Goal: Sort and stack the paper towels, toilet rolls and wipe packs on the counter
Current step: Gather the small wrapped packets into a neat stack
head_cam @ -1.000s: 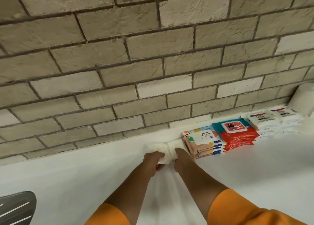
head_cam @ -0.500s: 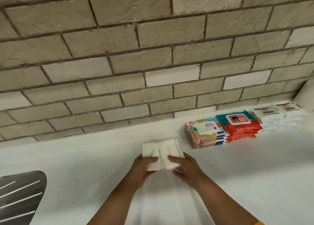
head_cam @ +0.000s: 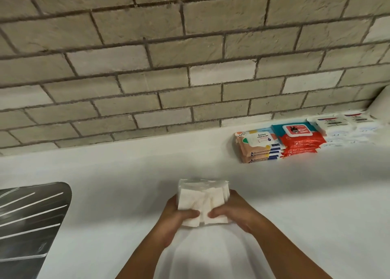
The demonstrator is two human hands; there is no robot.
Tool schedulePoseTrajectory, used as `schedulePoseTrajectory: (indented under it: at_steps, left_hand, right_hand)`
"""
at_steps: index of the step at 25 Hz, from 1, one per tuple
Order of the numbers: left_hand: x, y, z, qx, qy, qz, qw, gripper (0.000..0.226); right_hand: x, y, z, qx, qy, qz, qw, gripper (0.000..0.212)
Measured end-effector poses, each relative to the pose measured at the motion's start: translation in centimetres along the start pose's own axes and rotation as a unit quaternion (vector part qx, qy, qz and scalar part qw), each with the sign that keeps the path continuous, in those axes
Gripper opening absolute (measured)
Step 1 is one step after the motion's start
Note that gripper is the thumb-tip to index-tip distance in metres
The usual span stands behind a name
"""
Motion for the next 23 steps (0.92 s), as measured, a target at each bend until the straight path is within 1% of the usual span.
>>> schedulePoseTrajectory:
  at_steps: [2, 6, 11, 15, 18, 21, 23]
  left_hand:
    - [0.3, 0.4, 0.5, -0.019, -0.001, 0.010, 1.000, 0.060]
    - [2.0, 0.5, 1.1, -0.043, 0.024, 0.048, 0.998, 0.058]
    - [5.2, -1.0, 0.8, -0.040, 0.082, 0.091, 0.992, 0.061]
    - [6.8, -2.2, 1.2, -0.039, 0.088, 0.081, 0.992, 0.058]
    - [8.3, -3.3, 1.8, -0.042, 0.085, 0.076, 0.993, 0.060]
    - [10.6, -4.4, 2.4, -0.045, 0.087, 0.102, 0.990, 0.064]
    - [12.5, -5.5, 2.4, -0.035, 0.089, 0.135, 0.986, 0.065]
  right_hand:
    - [-0.5, 0.4, -0.4, 0.024, -0.005, -0.004, 1.000, 0.053]
    - [-1.2, 0.8, -0.9, 0.054, -0.045, 0.023, 0.997, 0.040]
    - [-2.2, -0.8, -1.1, 0.042, -0.100, 0.062, 0.992, 0.047]
    - [-4.7, -2.1, -2.6, 0.035, -0.088, 0.017, 0.995, 0.044]
    - [-7.0, -3.7, -3.6, 0.028, -0.097, -0.022, 0.995, 0.047]
    - [-9.6, -5.6, -4.3, 0.032, -0.117, -0.056, 0.991, 0.056]
    - [-11.2, -7.5, -4.3, 0.050, -0.124, -0.066, 0.989, 0.056]
Point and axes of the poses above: each hand's wrist, its own y-axis away from the middle knuckle, its own x-axis out of the back of the hand, z = x × y, the point moved 6 cm from there along -y, towards the middle knuckle, and after that the axes turned 13 degrees about z, right-handed, at the moved point
